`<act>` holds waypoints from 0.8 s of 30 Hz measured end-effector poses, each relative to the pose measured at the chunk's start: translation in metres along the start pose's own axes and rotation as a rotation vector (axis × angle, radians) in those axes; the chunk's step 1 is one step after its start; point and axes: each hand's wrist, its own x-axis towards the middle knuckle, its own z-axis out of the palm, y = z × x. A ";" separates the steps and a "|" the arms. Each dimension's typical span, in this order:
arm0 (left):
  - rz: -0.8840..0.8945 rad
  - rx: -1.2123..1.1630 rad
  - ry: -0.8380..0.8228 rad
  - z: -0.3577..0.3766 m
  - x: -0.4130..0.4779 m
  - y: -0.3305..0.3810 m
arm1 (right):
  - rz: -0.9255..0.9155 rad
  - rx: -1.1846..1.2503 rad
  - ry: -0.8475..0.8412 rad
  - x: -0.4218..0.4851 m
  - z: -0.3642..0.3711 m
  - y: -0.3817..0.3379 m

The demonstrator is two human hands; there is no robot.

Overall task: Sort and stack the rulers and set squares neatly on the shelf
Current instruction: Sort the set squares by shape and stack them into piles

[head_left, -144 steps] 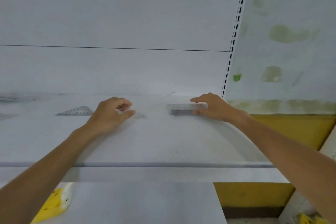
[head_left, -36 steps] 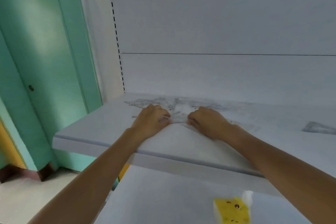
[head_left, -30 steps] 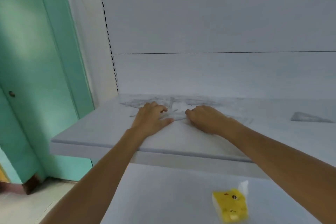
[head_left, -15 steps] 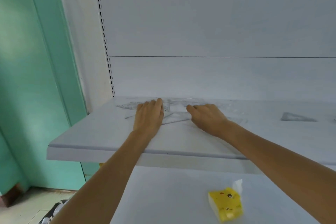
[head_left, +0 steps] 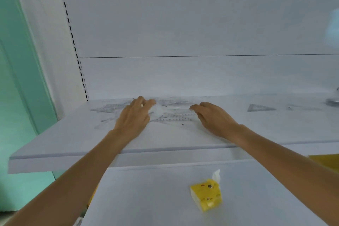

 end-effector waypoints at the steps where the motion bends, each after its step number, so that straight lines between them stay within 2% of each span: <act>1: 0.043 0.017 -0.041 0.002 0.001 -0.001 | 0.027 0.015 0.003 -0.005 -0.003 0.006; 3: 0.143 0.046 -0.061 0.003 0.003 0.001 | 0.081 0.035 0.002 -0.014 -0.006 0.019; 5: 0.207 0.032 -0.009 0.002 0.008 0.007 | 0.122 0.063 0.018 -0.022 -0.007 0.031; 7: 0.173 0.005 0.001 -0.002 0.015 0.019 | 0.147 0.093 0.051 -0.029 -0.008 0.043; 9: 0.090 -0.066 -0.110 -0.003 0.026 0.032 | 0.160 0.076 0.068 -0.034 -0.010 0.054; 11: 0.088 -0.019 -0.182 0.000 0.036 0.049 | 0.161 0.035 0.066 -0.039 -0.014 0.066; 18: 0.054 0.006 -0.172 0.030 0.073 0.134 | 0.171 -0.036 0.074 -0.067 -0.048 0.144; 24: 0.060 -0.233 -0.253 0.064 0.112 0.221 | 0.219 -0.023 0.055 -0.100 -0.079 0.240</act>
